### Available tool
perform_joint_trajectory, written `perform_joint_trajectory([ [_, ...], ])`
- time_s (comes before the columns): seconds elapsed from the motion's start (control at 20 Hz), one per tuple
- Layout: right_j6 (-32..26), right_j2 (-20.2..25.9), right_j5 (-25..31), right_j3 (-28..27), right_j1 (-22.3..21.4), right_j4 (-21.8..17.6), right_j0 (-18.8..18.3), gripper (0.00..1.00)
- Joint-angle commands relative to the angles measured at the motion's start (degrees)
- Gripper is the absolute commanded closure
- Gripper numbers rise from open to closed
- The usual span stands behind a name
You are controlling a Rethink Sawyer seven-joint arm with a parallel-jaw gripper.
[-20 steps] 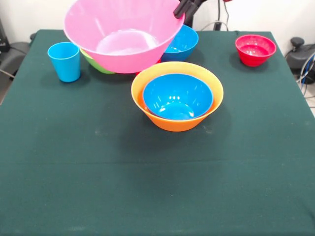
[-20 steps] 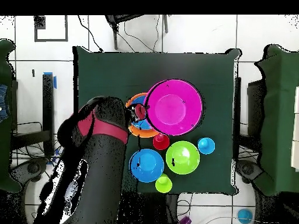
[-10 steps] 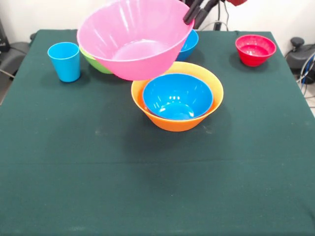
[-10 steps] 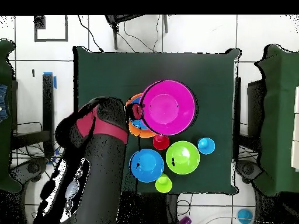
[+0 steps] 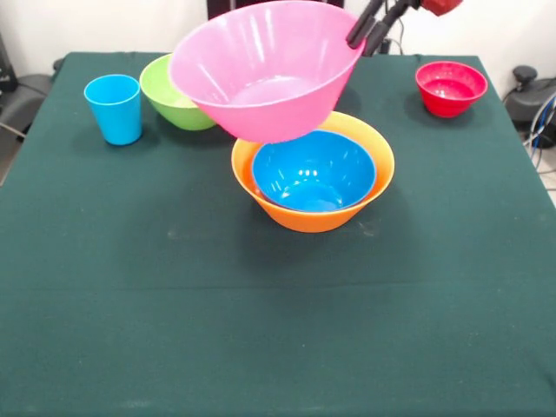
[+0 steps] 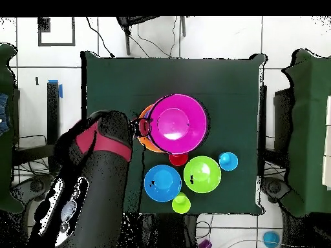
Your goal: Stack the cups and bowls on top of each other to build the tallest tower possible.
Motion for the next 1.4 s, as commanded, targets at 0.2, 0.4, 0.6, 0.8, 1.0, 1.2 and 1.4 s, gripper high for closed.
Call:
perform_joint_trajectory([
  [0.2,15.61,0.55,-7.99,3.25,3.9,1.35,2.46,1.0],
  [0.4,16.19,0.02,-8.68,2.82,4.69,1.51,3.17,1.0],
  [0.6,15.75,-0.2,-8.53,1.6,5.6,1.58,3.5,1.0],
  [0.8,14.51,-0.09,-7.94,0.47,6.06,1.92,3.33,1.0],
  [1.0,12.79,0.79,-7.8,-0.19,6.26,2.0,2.56,1.0],
  [1.2,12.25,1.31,-8.23,-0.87,6.7,2.03,2.13,1.0],
  [1.4,12.94,1.5,-9.44,-1.12,7.22,2.27,1.71,1.0],
])
